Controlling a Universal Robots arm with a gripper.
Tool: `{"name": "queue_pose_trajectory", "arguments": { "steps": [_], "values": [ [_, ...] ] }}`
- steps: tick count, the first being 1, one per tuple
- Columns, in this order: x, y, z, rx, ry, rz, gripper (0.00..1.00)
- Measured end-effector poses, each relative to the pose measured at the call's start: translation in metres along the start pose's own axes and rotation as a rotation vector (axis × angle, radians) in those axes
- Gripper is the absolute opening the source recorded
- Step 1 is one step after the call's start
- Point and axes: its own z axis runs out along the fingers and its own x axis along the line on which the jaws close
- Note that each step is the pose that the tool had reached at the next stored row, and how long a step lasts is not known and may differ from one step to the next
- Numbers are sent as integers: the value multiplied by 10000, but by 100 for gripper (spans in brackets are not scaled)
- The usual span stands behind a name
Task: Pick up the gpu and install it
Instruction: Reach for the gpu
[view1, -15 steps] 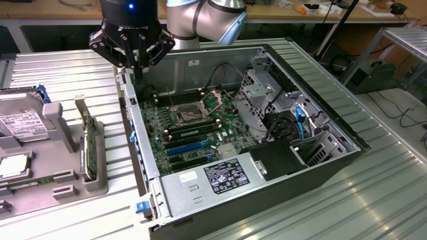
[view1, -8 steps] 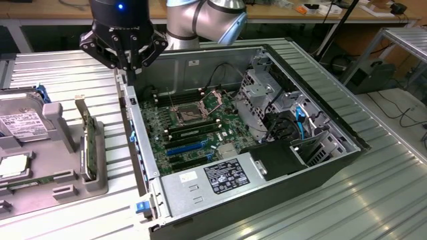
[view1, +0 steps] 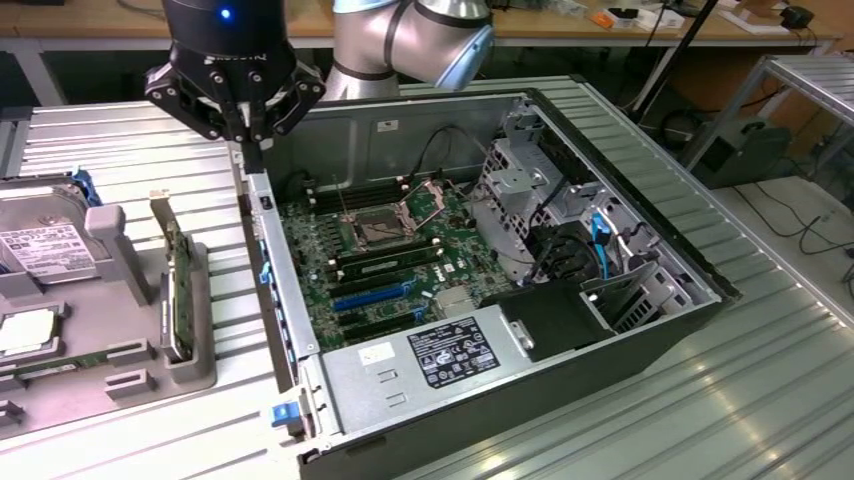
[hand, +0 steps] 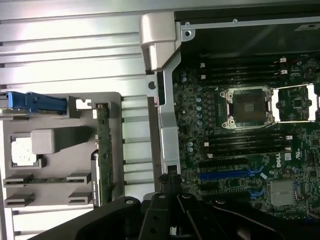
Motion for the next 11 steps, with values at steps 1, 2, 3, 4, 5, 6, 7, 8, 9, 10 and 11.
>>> {"name": "queue_pose_trajectory", "arguments": {
  "steps": [1,2,3,4,5,6,7,8,9,10,11],
  "values": [
    [16,-3,0,0,0,0,10],
    [27,-6,-1,0,0,0,10],
    [40,-10,-1,0,0,0,10],
    [54,-14,-2,0,0,0,10],
    [65,-17,-2,0,0,0,10],
    [81,-22,-3,0,0,0,10],
    [99,-27,-3,0,-1,0,10],
    [127,-33,-4,0,0,0,10],
    [147,-36,-5,0,-1,0,10],
    [172,-40,-6,1,0,-1,10],
    [195,-43,-7,0,0,-1,10]
  ]
}}
